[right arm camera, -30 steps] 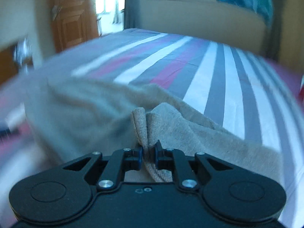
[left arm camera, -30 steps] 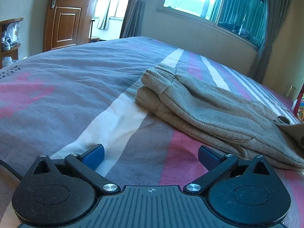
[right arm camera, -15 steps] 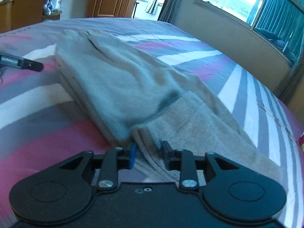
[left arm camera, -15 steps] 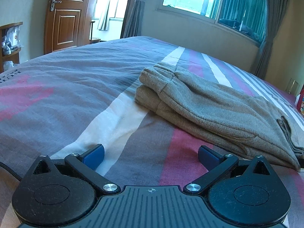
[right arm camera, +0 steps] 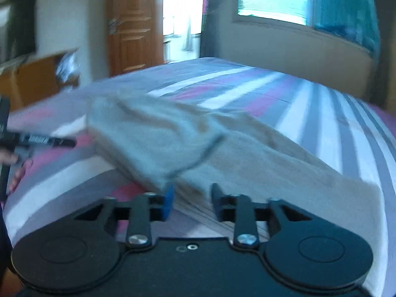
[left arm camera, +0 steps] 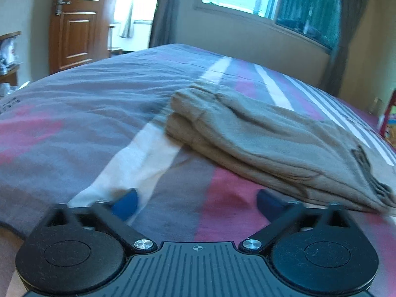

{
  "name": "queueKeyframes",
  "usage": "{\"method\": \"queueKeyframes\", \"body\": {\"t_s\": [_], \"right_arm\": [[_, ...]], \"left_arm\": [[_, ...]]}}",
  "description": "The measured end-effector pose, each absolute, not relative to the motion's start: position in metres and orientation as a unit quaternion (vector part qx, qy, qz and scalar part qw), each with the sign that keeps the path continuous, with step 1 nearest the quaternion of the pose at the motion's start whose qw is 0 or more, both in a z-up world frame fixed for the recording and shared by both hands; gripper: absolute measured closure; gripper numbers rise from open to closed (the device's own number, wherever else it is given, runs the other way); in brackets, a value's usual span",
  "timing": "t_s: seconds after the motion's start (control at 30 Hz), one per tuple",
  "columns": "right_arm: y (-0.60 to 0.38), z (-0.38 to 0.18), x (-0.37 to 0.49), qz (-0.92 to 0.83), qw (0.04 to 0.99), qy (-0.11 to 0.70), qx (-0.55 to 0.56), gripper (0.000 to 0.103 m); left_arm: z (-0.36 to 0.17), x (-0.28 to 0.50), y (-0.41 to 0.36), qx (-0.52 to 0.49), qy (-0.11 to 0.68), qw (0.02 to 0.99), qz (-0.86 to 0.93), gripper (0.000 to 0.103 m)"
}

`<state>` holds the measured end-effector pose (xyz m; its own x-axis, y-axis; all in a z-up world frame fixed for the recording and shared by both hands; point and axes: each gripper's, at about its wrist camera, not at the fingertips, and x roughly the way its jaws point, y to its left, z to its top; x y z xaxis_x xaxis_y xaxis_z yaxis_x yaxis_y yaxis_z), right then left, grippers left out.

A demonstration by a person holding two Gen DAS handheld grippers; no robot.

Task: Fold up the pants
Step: 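Grasp the folded edge of the grey sweatpants with the left tool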

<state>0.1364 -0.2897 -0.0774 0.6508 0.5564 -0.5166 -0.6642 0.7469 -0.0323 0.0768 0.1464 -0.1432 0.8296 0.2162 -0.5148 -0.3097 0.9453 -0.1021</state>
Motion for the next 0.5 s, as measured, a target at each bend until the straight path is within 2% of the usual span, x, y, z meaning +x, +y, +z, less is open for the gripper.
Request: {"method": "queueKeyframes", "body": {"t_s": [0.03,0.2,0.27,0.37,0.5], "right_arm": [[-0.302,-0.076,0.137,0.325,0.909,0.243,-0.097,0.079],[-0.357,-0.075,0.139,0.274,0.929,0.243,-0.047,0.076],[-0.373,-0.077,0.138,0.254,0.936,0.241,-0.039,0.076],[-0.396,-0.081,0.138,0.222,0.946,0.237,-0.018,0.075],[-0.429,-0.087,0.142,0.163,0.956,0.244,0.028,0.073]], "left_arm": [[-0.139,0.077,0.142,-0.094,0.261,0.952,0.13,0.028],[-0.117,0.082,0.109,-0.13,0.244,0.956,0.102,0.032],[-0.106,0.093,0.085,-0.14,0.241,0.958,0.066,0.042],[-0.098,0.122,0.047,-0.161,0.273,0.948,-0.006,0.051],[-0.11,0.17,0.007,-0.229,0.343,0.907,-0.082,0.054]]}}
